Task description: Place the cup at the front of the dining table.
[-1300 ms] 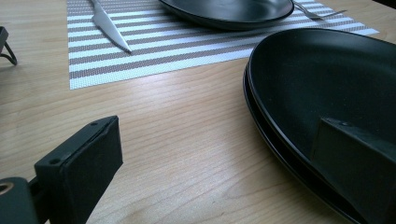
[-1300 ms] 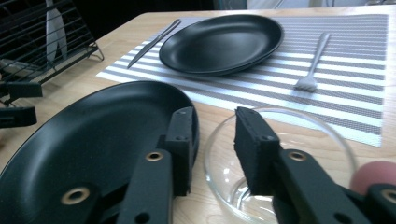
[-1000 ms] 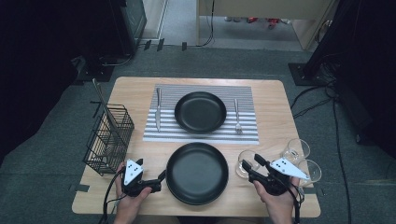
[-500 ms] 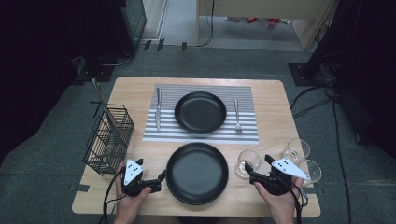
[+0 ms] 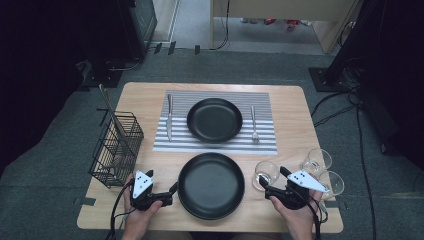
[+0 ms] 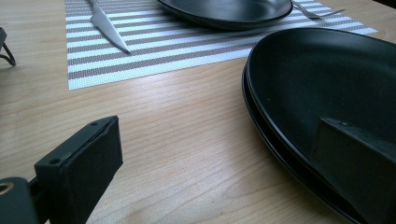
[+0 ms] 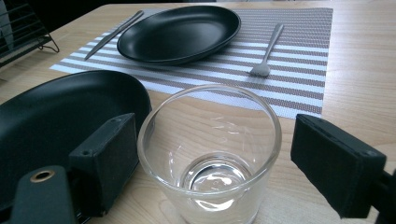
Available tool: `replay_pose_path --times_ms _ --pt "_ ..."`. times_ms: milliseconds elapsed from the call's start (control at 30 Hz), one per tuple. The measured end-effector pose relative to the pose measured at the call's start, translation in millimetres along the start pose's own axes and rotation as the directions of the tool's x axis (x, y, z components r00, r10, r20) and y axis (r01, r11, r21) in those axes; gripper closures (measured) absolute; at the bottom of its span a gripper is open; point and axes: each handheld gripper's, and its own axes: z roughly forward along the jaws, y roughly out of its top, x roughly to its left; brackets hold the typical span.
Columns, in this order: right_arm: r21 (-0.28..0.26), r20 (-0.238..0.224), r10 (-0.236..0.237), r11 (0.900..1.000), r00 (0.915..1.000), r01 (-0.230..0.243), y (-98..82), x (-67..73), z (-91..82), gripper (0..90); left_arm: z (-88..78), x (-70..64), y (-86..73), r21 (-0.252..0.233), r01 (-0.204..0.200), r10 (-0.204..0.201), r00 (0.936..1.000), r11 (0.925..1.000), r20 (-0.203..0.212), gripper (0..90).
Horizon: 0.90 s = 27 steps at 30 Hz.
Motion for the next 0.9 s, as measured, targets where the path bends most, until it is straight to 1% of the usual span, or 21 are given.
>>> replay_pose_path --times_ms 267,300,467,500,800,900 --pt "0.021 -0.002 -0.018 1.000 0.9998 0.018 -3.8 3.0 6.6 14.8 0.1 -0.1 0.0 0.000 0.000 0.000 1.0000 1.0000 0.000 2.2" --pt "0.027 0.008 -0.019 0.999 0.9998 0.018 -4.5 3.9 8.6 14.8 0.1 -0.1 0.0 0.000 -0.001 0.001 1.0000 1.0000 0.000 2.2" --pt "0.033 0.013 -0.026 0.999 0.9996 0.025 -6.4 4.9 12.7 14.8 0.1 0.0 0.0 0.000 0.000 0.000 1.0000 1.0000 0.000 2.2" --pt "0.031 0.023 -0.029 0.999 0.9993 0.028 -6.9 5.7 14.1 14.8 0.0 0.0 0.0 0.000 0.000 0.000 1.0000 1.0000 0.001 2.2" --pt "0.035 0.030 -0.023 0.999 0.9993 0.022 -9.3 6.2 18.7 14.7 0.1 0.2 0.0 0.000 0.000 0.000 1.0000 1.0000 0.002 2.2" --pt "0.029 0.034 -0.019 0.999 0.9992 0.018 -10.0 5.8 20.2 14.8 0.1 0.2 0.0 0.000 0.000 0.000 1.0000 1.0000 0.002 2.2"
